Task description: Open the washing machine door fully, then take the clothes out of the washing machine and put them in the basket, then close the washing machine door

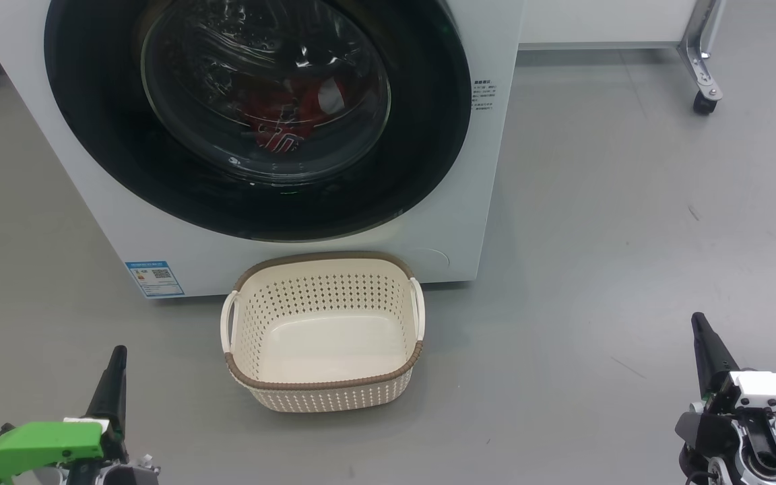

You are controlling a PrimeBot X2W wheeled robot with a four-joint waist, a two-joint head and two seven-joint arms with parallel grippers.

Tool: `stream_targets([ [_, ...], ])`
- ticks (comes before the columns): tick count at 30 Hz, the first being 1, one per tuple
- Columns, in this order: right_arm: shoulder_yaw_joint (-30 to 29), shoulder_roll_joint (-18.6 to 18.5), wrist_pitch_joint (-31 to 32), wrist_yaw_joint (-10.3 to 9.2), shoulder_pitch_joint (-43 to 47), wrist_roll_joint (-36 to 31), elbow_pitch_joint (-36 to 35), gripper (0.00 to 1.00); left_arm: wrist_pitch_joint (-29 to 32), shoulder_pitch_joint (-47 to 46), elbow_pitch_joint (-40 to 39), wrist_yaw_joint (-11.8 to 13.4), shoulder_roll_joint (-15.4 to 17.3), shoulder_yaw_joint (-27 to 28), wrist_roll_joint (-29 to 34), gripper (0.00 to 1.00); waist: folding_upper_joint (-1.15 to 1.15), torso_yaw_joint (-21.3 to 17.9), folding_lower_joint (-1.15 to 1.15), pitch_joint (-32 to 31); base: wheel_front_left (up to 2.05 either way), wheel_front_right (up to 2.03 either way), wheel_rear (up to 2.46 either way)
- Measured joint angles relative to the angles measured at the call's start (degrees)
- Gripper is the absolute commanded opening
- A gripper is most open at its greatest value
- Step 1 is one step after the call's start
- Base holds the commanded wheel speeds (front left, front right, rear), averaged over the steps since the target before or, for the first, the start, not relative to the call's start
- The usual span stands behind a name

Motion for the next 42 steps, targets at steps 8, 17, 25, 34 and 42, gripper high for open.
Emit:
stream_targets([
  [8, 0.00, 0.00, 0.00, 0.00, 0.00, 0.00, 0.00, 0.00, 0.01, 0.00, 0.00, 0.00, 0.00, 0.01, 0.01, 0.00, 0.00, 0.00, 0.00, 0.00, 0.00, 0.00, 0.00],
  [17, -0.01, 0.01, 0.00, 0.00, 0.00, 0.00, 0.00, 0.00, 0.01, 0.00, 0.00, 0.00, -0.01, 0.02, 0.01, 0.00, 0.00, 0.00, 0.00, 0.00, 0.00, 0.00, 0.00],
  [25, -0.02, 0.01, 0.00, 0.00, 0.00, 0.00, 0.00, 0.00, 0.07, 0.00, 0.00, 0.00, -0.02, 0.02, 0.01, 0.00, 0.00, 0.00, 0.00, 0.00, 0.00, 0.00, 0.00],
  [34, 0.12, 1.45, -0.01, -0.05, 2.82, 0.01, 2.79, 1.00, 0.04, 2.61, 2.75, 0.05, -1.40, -0.34, -0.18, 1.00, 0.00, 0.00, 0.00, 0.01, 0.00, 0.00, 0.00],
  [42, 0.22, 1.16, -0.48, -0.05, 2.76, -0.63, 2.02, 1.00, -0.65, 2.57, 1.97, 0.05, -1.40, -0.87, 0.00, 1.00, 0.00, -0.02, 0.00, 0.07, 0.00, 0.00, 0.00],
])
